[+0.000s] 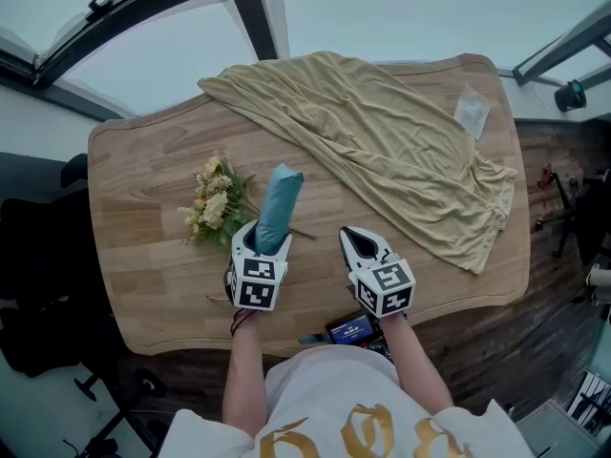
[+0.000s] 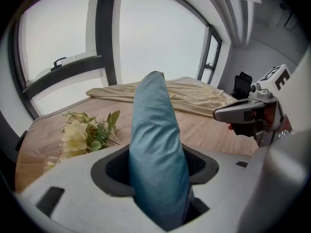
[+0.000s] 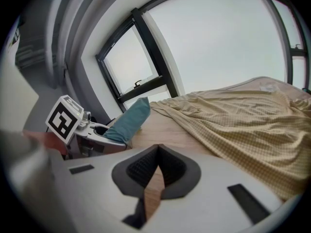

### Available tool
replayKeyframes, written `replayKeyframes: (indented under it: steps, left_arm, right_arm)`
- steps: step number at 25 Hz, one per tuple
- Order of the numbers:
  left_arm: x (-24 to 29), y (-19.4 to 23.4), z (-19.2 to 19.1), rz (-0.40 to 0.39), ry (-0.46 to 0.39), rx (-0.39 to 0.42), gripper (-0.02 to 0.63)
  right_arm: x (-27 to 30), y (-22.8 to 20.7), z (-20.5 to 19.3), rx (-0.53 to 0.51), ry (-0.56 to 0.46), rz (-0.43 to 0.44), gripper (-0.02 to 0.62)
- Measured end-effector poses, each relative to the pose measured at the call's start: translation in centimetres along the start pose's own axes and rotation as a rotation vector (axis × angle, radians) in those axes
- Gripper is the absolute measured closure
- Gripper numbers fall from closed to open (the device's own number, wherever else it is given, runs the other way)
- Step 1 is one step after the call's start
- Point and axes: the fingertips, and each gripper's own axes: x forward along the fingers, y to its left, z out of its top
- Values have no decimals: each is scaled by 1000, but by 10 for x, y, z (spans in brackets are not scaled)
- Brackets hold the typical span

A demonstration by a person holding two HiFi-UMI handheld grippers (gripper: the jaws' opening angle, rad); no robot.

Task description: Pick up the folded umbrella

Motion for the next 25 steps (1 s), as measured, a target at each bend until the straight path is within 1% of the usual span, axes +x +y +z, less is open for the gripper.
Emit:
replayKeyframes:
  steps: [5, 8, 11, 19, 25]
  left_arm:
    - [-12, -1, 3, 11, -32, -5, 313]
    - [-20, 0, 3, 19, -39, -24, 313]
    - [-24, 1, 4, 28, -60, -41, 314]
    - [-37, -3, 4, 25, -98, -65, 314]
    - [-47, -3, 1, 36, -119, -140, 313]
  right_arm:
    - [-4, 10, 3, -7, -13, 22, 586]
    - [-7, 15, 7, 15, -34, 41, 585]
    - [-10, 16, 10, 9, -38, 40, 584]
    - [-23, 13, 12, -7, -51, 14, 584]
    - [-38, 12, 18, -63, -76, -46, 584]
